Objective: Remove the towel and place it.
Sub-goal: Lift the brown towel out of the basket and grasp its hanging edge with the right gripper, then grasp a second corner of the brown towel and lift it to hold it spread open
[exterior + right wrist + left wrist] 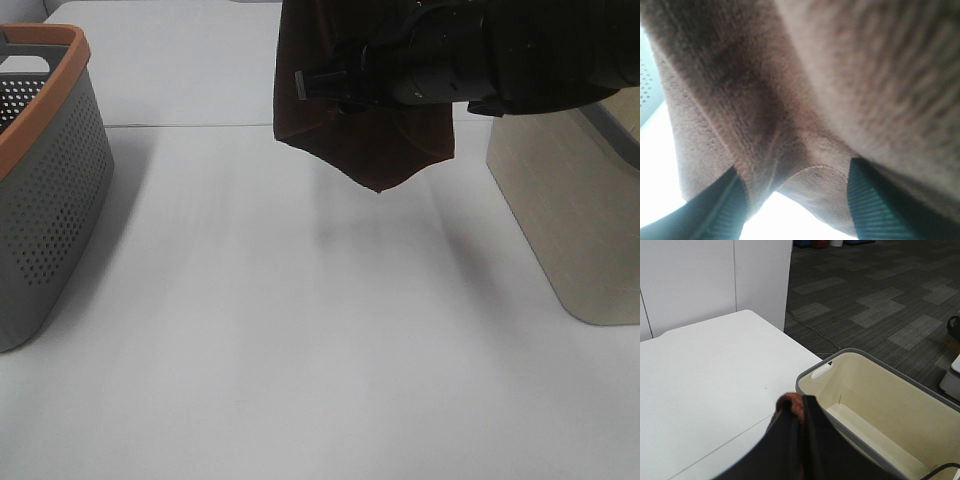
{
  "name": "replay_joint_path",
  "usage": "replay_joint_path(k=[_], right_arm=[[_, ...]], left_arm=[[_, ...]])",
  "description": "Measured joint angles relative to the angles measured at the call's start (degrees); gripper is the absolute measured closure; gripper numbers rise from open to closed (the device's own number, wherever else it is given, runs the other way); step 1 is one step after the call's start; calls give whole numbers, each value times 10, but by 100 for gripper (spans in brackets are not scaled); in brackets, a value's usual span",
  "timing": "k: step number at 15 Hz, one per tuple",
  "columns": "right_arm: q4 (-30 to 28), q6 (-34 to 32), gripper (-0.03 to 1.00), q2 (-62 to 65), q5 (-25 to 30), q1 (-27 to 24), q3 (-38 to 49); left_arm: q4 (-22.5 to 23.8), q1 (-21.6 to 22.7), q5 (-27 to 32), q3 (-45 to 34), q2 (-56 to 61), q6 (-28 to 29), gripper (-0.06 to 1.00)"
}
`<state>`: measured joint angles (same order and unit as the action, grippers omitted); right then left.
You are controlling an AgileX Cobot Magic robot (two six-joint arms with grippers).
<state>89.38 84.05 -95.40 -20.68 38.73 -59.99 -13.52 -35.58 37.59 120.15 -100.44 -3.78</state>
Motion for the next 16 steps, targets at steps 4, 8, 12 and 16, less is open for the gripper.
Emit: replay_joint_path(k=[4,8,12,16], right_arm=[[0,12,43,0,-19,0,0],[0,40,44,0,-20,0,0],[0,41,44,0,-20,0,0],[1,41,44,0,-21,0,0]], left_arm=[[0,0,0,0,0,0,94],[4,0,0,0,0,0,94],[30,0,0,0,0,0,94],[33,0,0,0,0,-4,94]])
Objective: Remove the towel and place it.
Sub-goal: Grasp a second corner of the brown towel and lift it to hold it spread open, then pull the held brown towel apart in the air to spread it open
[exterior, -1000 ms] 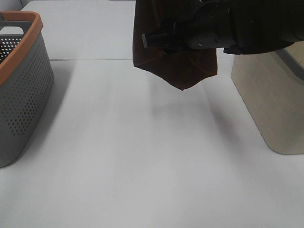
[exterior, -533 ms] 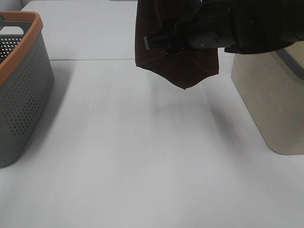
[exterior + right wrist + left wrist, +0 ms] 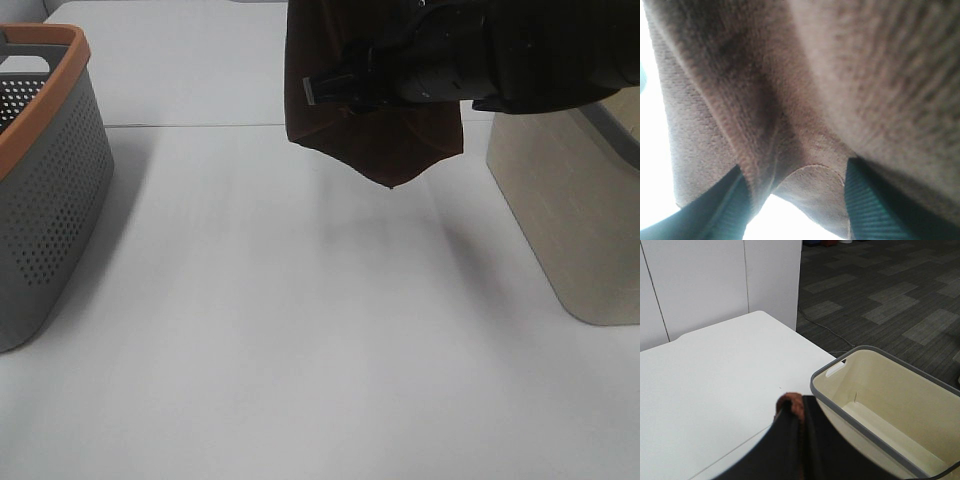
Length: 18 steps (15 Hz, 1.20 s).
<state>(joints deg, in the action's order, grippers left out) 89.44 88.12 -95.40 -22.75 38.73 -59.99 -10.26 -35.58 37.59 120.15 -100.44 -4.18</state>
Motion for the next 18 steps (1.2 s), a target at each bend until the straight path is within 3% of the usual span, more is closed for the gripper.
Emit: replay_joint_path(k=[9,11,13,16,18], right_arm=[[-6,0,44,30,-10,0,-27],[-7,0,46,28,11,0,-27],[-7,0,61,17,41,0,-27],[-7,0,95,17,46,0,-27],[2,0,97,17,59,0,-27]], left_arm=[[-15,0,1,0,0,-10,94],[-28,0,1,0,0,-10,94],[-32,0,1,0,0,-10,94],[-30,0,0,0,0,-10,94],[-15,0,-3,0,0,-10,94]])
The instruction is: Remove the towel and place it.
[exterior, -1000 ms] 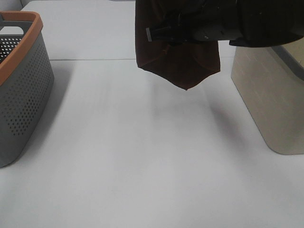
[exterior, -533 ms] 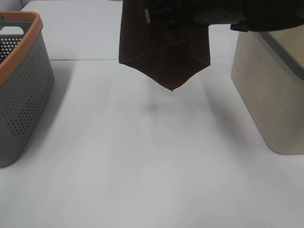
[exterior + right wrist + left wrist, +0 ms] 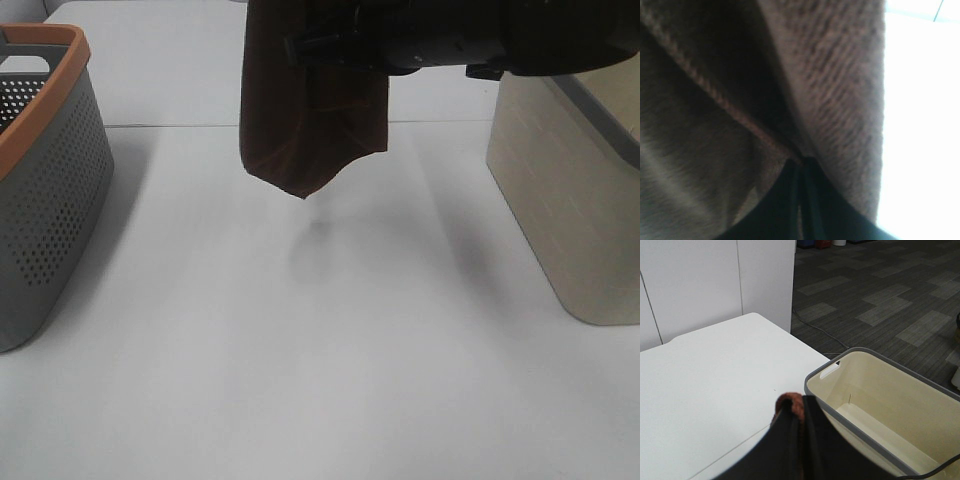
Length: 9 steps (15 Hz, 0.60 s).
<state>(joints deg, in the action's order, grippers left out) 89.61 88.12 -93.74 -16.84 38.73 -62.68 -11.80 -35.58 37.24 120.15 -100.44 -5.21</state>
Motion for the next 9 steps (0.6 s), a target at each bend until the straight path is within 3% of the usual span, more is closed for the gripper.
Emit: replay_joint_path(k=[7,9], right_arm=[[23,0,97,70,29,0,25],[24,5,97,81,29,0,47]], left_arm=[[30,41,-8,0,0,45,94],[70,42,-8,0,0,52,94]])
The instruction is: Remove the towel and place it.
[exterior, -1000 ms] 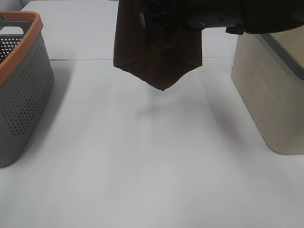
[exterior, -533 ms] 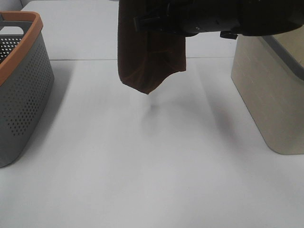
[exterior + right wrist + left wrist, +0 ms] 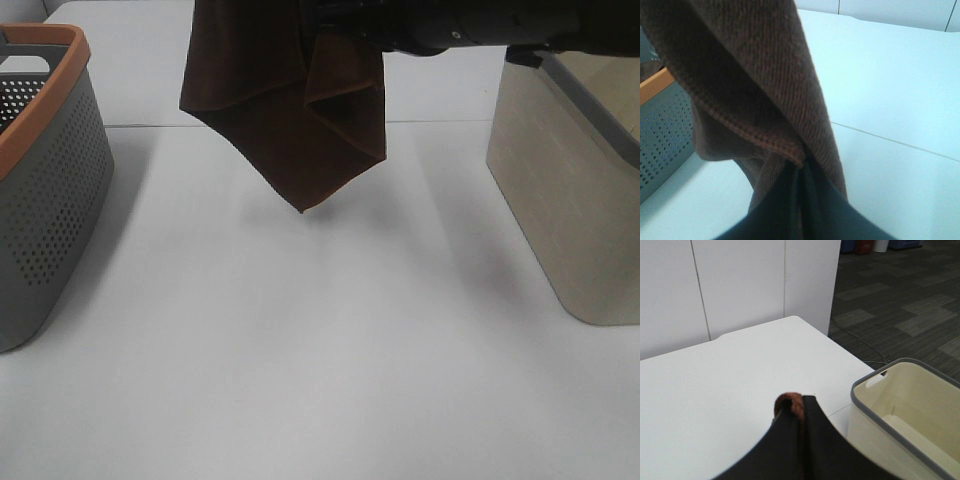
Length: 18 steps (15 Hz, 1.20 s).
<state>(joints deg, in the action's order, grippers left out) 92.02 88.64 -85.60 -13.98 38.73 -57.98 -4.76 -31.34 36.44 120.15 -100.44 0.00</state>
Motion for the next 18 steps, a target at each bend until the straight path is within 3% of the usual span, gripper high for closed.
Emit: replay_joint_path(k=[1,3,5,8,11,12,14,15,16,17,18], right_arm=[[0,0,97,0,0,0,0],[9,10,97,20,13,0,14],[28,10,97,41,60,0,14],[32,24,97,41,85,0,15],[21,27,97,25,140,0,15],[-1,22,97,7,186,0,15],[-109,-61,97,-13,270,0,15],[-271,-207,97,-15,304,0,15],[-324,-273,97,-15,309,0,15],[-519,-481,97,-15,320,0,15],[-642,-613,97,-15,320,0,15]], left_arm=[[0,0,0,0,0,0,94],[69,0,7,0,0,22,94],[130,0,46,0,-7,52,94],[144,0,101,0,-27,54,94],[150,0,123,0,-32,54,94],[150,0,124,0,-32,54,94],[150,0,128,0,-32,54,94],[150,0,146,0,-32,54,94],[150,0,155,0,-32,54,94],[150,0,180,0,-32,54,94],[148,0,203,0,-32,54,94]])
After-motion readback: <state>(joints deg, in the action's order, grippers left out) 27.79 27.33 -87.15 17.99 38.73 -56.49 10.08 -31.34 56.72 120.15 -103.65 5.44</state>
